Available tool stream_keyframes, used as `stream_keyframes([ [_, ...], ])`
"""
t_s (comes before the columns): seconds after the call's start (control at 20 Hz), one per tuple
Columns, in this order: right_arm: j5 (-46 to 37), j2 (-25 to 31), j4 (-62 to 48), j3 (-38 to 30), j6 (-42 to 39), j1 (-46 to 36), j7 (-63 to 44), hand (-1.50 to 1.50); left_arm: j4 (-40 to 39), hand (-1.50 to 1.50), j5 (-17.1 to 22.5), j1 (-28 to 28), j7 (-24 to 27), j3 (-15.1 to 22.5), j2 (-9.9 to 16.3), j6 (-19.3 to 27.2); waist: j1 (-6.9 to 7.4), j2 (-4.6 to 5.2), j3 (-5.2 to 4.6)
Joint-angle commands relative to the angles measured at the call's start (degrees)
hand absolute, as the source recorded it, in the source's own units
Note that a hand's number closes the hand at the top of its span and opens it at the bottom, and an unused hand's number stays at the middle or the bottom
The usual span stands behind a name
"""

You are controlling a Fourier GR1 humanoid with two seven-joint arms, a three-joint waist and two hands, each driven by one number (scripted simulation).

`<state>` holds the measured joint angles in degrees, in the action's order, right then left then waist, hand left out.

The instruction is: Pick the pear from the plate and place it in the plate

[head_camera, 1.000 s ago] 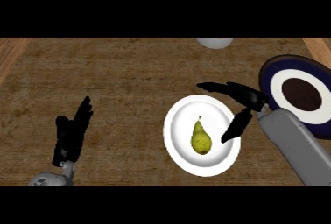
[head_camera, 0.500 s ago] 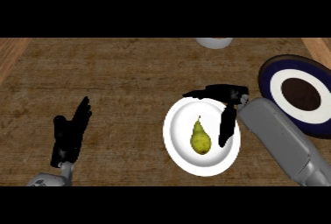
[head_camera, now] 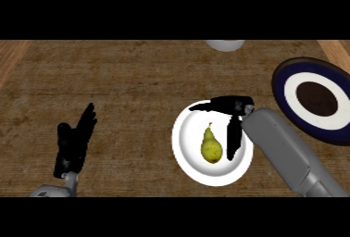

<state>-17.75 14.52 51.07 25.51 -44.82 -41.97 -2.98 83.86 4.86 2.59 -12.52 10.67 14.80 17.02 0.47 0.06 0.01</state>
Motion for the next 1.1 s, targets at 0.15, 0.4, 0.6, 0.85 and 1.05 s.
stream_keyframes([
  [0.15,-6.07,0.84,1.09,-0.66,-2.17,3.55,5.09,-1.50,6.18,0.00,-2.12,-2.68,-3.04,-0.47,-0.72,-0.43,-0.06,-0.09,0.02],
  [0.4,-9.99,-1.33,-1.48,-3.70,-2.37,3.41,7.11,-1.50,1.28,0.00,-3.03,-0.73,-0.83,-2.49,-2.87,-2.36,-0.11,-0.02,0.00],
  [0.6,-12.09,-4.10,-0.11,-4.14,-1.49,5.96,5.07,-1.50,2.08,0.00,-5.10,-2.95,0.44,-2.45,-3.82,-1.85,-0.21,-0.08,0.00],
  [0.85,-16.31,-6.50,-6.04,-3.27,0.99,4.09,8.06,-1.50,-4.97,0.00,-3.63,1.69,2.65,-4.93,-5.03,-4.15,-0.21,0.03,-0.01],
  [1.05,-18.35,-4.17,-2.76,-2.49,3.00,6.40,14.73,1.50,1.54,0.00,-3.59,-2.50,-0.37,-4.80,-2.98,-5.69,-0.03,-0.06,0.01],
])
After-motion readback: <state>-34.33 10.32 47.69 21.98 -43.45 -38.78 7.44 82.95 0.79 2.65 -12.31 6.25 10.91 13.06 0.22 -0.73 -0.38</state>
